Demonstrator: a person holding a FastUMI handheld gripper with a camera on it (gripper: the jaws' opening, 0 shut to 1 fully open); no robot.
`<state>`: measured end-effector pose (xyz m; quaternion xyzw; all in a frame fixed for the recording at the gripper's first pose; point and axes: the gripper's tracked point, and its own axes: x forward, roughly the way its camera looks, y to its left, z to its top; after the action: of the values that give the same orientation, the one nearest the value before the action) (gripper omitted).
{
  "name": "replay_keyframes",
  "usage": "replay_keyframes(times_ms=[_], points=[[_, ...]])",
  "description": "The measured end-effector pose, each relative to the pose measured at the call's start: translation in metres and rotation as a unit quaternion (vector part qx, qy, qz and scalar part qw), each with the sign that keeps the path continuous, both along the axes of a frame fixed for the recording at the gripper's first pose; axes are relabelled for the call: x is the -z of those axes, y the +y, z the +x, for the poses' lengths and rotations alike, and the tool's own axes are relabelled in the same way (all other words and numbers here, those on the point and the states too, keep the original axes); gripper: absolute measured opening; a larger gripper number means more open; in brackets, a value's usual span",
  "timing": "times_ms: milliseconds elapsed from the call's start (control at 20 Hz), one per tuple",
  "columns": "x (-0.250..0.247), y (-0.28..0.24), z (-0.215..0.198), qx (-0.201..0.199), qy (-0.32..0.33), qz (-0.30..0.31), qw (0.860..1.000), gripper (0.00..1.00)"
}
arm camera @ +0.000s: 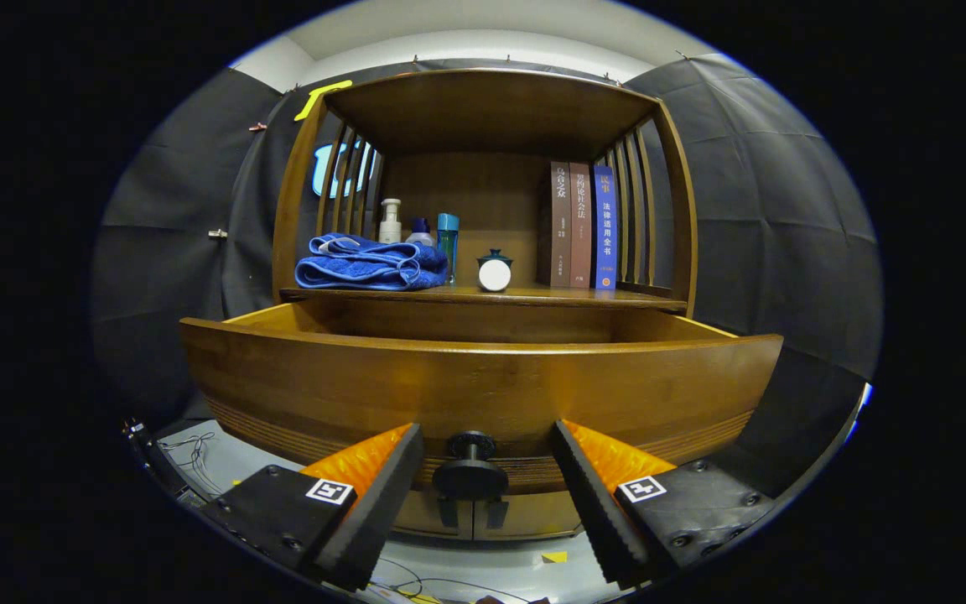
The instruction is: Pull open the drawer, take out the items inside it, and place them on the countertop above the cabinet.
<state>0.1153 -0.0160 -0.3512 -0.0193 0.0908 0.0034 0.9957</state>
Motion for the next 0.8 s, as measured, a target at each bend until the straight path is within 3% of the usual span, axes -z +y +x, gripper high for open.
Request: replay_keyframes(times_ms=[800], points=[[0.006, 0.004, 0.105, 0.001, 0.001, -0.018, 1.000, 0.99]])
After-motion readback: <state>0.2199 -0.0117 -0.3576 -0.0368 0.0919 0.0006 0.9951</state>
